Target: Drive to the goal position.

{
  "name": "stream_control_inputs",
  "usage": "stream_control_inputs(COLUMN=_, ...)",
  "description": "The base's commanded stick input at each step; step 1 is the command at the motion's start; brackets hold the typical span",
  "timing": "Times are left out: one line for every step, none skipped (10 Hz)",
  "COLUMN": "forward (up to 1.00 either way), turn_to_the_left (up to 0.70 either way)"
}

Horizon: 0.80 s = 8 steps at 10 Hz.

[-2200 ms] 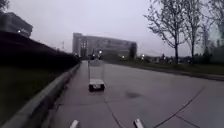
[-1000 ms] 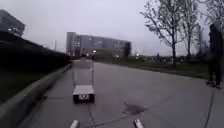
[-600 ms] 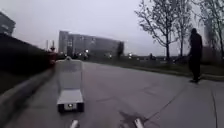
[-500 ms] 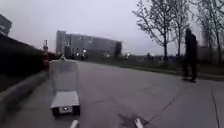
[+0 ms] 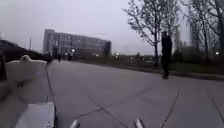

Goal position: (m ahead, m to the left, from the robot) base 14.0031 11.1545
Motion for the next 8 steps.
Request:
stream_control_inputs(forward=0.7, turn_to_the_left=0.0)
stream_control_inputs(forward=0.7, turn_to_the_left=0.0)
stream_control_inputs(forward=0.7, turn_to_the_left=0.0)
stream_control_inputs(forward=0.7, turn_to_the_left=0.0)
stream_control_inputs(forward=0.7, turn_to_the_left=0.0)
stream_control_inputs(forward=0.7, turn_to_the_left=0.0)
stream_control_inputs(forward=0.7, turn_to_the_left=0.0)
stream_control_inputs(forward=0.7, turn_to_the_left=0.16)
